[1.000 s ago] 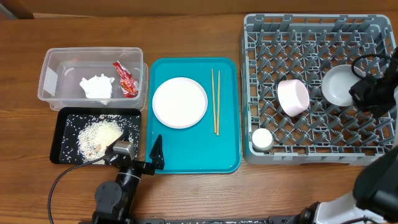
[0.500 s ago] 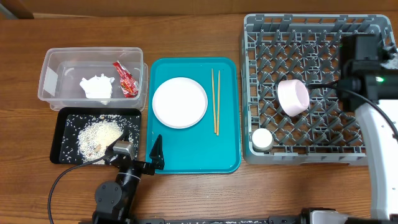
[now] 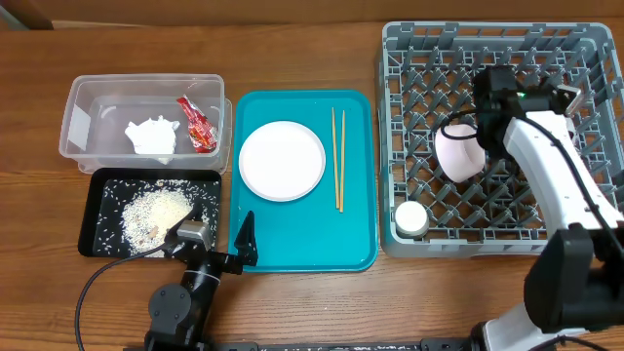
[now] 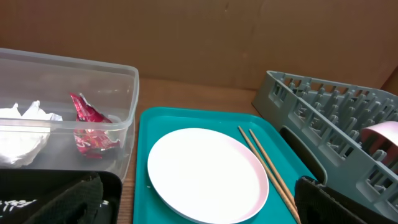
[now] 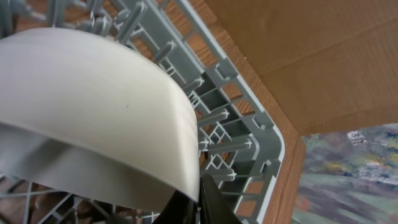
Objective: Sort waste into correct bins and load items into the dishwasher
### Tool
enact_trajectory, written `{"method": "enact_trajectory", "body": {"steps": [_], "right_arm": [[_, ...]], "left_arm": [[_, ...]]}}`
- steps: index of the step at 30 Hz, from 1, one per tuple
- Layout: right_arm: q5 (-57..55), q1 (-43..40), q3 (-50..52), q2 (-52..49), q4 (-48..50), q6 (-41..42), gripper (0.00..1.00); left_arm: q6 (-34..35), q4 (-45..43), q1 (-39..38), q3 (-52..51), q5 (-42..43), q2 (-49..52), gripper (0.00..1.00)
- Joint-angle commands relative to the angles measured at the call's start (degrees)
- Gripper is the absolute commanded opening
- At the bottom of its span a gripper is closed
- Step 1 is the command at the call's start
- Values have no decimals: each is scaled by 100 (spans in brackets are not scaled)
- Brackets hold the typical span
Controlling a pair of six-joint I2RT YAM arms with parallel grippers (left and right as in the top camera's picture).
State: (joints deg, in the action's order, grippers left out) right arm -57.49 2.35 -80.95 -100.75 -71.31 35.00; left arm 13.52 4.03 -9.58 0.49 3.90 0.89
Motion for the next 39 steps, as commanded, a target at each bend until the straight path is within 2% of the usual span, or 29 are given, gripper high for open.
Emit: {"method": "enact_trajectory", "body": {"steps": [1, 7, 15, 19, 22, 26, 31, 37, 39], "right_arm": [[-48, 238, 4, -205, 2, 107, 4], [87, 640, 28, -236, 7, 131, 4], [367, 660, 37, -236, -190, 138, 4], [686, 660, 37, -236, -549, 448, 5], [813, 660, 35, -236, -675, 446, 14], [1023, 678, -149, -221, -1001, 448, 22], [1869, 876, -691, -35, -1209, 337, 32], [3248, 1628, -1290, 472, -955, -415, 46], [3978, 1928, -1311, 608, -704, -667, 56]], "left_arm": [[61, 4, 61, -22, 39, -59, 100], [61, 4, 61, -22, 39, -59, 100], [61, 4, 61, -22, 39, -59, 100], [61, 4, 61, -22, 39, -59, 100], [61, 4, 61, -22, 39, -59, 100], [61, 4, 61, -22, 39, -59, 100], [61, 4, 61, -22, 39, -59, 100], [61, 4, 61, -22, 39, -59, 100], [61, 4, 61, -22, 39, -59, 100]]}}
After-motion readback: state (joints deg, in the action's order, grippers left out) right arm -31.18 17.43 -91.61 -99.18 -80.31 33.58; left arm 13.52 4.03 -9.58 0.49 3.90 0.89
